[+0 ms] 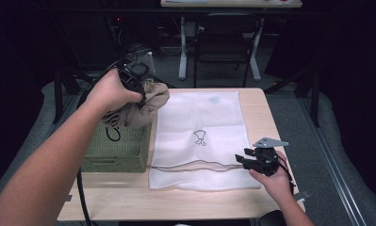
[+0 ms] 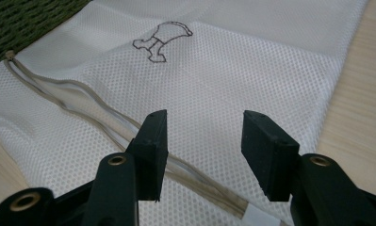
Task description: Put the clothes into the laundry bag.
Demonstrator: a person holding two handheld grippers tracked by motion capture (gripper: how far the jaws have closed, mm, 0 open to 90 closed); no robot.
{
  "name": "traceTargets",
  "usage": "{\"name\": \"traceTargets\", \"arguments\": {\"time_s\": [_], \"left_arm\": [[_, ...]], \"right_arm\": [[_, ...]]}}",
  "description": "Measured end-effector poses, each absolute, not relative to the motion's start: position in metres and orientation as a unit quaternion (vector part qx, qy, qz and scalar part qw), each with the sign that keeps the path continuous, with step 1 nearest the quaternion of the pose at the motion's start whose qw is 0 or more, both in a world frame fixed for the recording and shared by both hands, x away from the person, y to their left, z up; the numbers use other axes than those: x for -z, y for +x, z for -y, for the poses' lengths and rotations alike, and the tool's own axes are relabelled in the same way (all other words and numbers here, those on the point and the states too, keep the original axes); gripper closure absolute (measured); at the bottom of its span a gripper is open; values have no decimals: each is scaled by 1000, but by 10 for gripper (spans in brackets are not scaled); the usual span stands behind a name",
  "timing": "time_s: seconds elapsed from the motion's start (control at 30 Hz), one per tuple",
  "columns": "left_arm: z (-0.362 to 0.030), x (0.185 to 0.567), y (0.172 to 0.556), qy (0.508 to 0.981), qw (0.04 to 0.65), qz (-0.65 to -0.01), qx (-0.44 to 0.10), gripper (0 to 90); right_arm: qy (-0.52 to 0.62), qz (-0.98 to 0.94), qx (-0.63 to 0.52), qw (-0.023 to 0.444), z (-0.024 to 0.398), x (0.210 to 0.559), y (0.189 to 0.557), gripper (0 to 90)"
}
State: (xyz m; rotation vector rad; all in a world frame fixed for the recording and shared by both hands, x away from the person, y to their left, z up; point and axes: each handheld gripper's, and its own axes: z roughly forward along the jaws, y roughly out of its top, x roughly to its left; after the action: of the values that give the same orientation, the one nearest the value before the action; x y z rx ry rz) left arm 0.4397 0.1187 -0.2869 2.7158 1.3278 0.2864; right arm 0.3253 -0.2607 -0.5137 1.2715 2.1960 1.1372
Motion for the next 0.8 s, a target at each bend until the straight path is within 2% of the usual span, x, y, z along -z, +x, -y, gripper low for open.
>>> {"name": "traceTargets", "arguments": {"time_s": [0.8], "left_arm": [[-79,282,431,912,45,-397,-90,710]], "right_arm": [[404,-816,-387,145,189,512,358,537]]}}
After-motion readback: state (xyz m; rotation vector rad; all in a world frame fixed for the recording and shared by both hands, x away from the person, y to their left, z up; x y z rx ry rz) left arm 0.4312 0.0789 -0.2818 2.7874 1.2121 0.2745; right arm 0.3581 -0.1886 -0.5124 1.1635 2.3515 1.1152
